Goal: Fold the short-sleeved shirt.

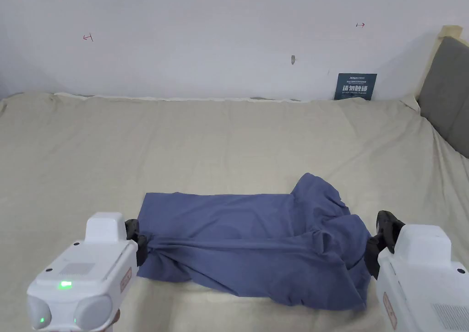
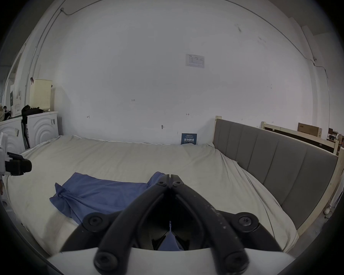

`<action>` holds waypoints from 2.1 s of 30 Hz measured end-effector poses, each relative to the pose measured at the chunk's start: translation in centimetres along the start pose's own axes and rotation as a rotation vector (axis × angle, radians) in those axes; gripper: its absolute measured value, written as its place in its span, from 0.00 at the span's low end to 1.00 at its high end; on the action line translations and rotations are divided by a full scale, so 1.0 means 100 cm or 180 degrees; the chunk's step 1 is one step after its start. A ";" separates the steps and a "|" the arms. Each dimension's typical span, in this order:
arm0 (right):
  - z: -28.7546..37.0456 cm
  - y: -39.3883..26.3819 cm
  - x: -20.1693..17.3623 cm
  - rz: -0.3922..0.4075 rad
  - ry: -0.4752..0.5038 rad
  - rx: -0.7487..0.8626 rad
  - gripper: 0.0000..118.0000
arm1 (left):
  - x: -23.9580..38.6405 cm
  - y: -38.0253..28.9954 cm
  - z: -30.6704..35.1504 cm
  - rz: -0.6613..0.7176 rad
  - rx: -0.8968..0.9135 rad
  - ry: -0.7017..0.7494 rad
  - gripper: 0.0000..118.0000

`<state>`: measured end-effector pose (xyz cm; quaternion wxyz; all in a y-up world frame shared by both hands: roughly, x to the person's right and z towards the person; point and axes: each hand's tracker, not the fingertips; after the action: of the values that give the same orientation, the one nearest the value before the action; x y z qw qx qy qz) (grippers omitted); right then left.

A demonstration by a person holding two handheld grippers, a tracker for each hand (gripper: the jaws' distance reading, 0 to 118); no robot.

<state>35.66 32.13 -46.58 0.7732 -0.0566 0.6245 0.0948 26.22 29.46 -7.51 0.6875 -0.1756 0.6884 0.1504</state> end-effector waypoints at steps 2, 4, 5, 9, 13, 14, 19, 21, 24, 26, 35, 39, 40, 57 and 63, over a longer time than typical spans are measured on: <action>-0.007 0.001 -0.002 0.0000 -0.0004 -0.0022 0.01 | -0.011 0.003 -0.024 0.0113 -0.0307 -0.0055 0.00; -0.015 0.000 -0.002 -0.0003 0.0001 -0.0063 0.01 | -0.021 0.002 -0.053 0.0280 -0.0554 -0.0135 0.00; -0.020 -0.001 -0.002 -0.0003 0.0002 -0.0093 0.01 | -0.026 0.001 -0.068 0.0350 -0.0700 -0.0128 0.00; -0.037 -0.007 -0.003 -0.0011 -0.0017 -0.0207 0.01 | -0.042 -0.010 -0.119 0.0479 -0.1086 -0.0171 0.12; -0.056 -0.016 -0.004 -0.0013 -0.0042 -0.0353 0.01 | -0.045 -0.028 -0.159 0.0492 -0.1495 -0.0105 0.96; -0.061 -0.019 -0.004 -0.0011 -0.0049 -0.0401 0.01 | -0.044 -0.033 -0.167 0.0464 -0.1586 -0.0009 0.96; -0.085 -0.038 -0.003 -0.0071 -0.0077 -0.0702 0.01 | -0.034 -0.068 -0.191 0.0223 -0.1790 0.0109 0.48; -0.094 -0.050 0.000 -0.0135 -0.0074 -0.0878 0.05 | -0.033 -0.080 -0.193 0.0279 -0.1820 0.0071 0.42; -0.112 -0.072 0.002 -0.0247 -0.0058 -0.1398 0.18 | -0.030 -0.078 -0.178 0.0298 -0.1572 -0.0016 0.14; -0.121 -0.094 0.005 -0.0394 -0.0038 -0.1705 0.33 | -0.028 -0.075 -0.176 0.0313 -0.1551 -0.0061 0.05; -0.161 -0.150 -0.005 -0.0486 -0.0031 -0.2357 0.78 | -0.039 -0.056 -0.155 0.0431 -0.1314 -0.0211 0.05; -0.163 -0.153 -0.013 -0.0347 0.0106 -0.2392 0.21 | -0.039 -0.056 -0.152 0.0404 -0.1306 -0.0220 0.05; -0.161 -0.150 -0.013 -0.0342 0.0112 -0.2373 0.10 | -0.040 -0.056 -0.151 0.0408 -0.1313 -0.0222 0.05; -0.040 -0.156 0.016 -0.0277 0.0301 -0.2264 0.09 | -0.097 -0.124 -0.051 0.0675 -0.1687 -0.0218 0.05; -0.034 -0.192 0.016 -0.0460 0.0245 -0.2419 0.09 | -0.092 -0.159 -0.042 0.0634 -0.1846 -0.0117 0.05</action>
<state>36.90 12.81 -49.49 0.6778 -0.3864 0.5678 0.2624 29.59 13.70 2.32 0.6028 -0.2935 0.6180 0.4104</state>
